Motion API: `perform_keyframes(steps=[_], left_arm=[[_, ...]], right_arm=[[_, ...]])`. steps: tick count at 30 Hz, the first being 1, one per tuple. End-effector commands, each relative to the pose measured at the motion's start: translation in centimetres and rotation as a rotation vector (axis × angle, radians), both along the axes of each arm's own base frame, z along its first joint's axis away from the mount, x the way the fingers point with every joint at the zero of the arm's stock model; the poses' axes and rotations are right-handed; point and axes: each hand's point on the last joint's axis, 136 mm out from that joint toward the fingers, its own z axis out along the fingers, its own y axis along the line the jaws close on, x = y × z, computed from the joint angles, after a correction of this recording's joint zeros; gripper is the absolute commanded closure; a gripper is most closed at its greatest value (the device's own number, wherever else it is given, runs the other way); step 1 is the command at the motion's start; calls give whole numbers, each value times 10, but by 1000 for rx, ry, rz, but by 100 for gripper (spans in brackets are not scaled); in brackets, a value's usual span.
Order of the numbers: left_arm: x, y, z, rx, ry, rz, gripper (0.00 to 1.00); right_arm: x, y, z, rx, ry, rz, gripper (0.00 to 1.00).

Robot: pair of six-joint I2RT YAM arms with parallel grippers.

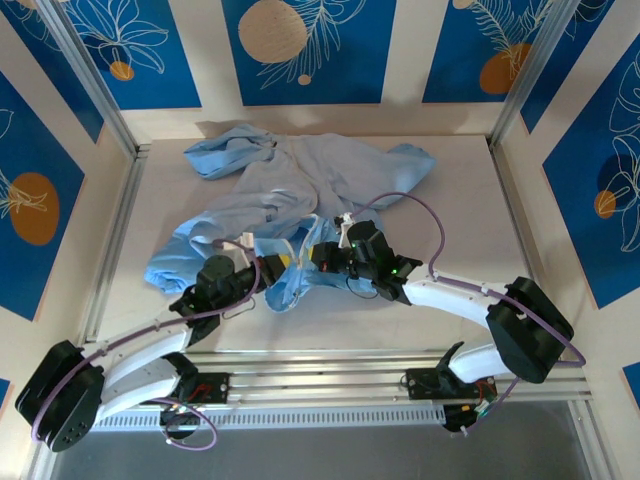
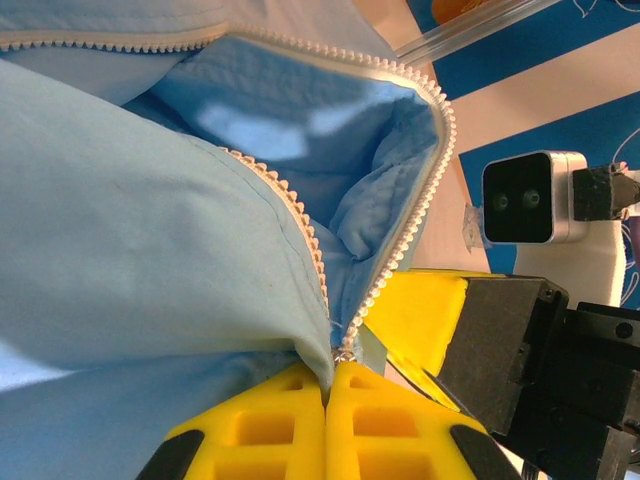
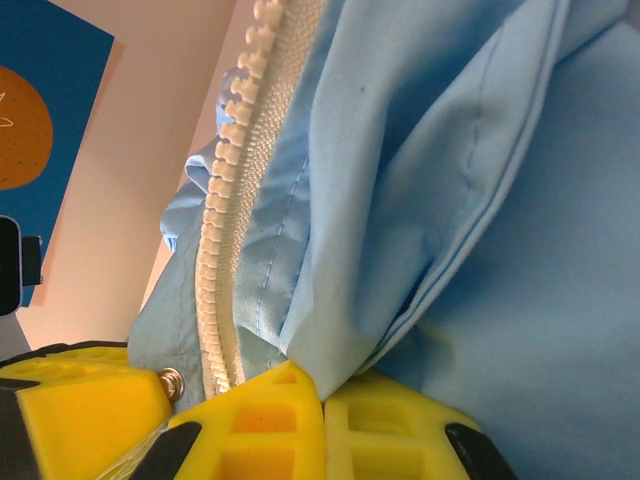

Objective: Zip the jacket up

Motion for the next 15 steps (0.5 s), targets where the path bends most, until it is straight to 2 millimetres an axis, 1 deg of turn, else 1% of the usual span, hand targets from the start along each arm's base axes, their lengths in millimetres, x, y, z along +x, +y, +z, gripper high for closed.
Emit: perform_keyframes(steps=[1,8,15], left_arm=[[9,-4,30,-57,-62,12,100],[11,-4,31,-61,-64,10,100],[7,-5,21,-53,-40,-5,100]], right_arm=[[1,3,13,45,-29,4,100],[1,3,14,48,-31,2,100],[2,2,17,51,-39,-3,100]])
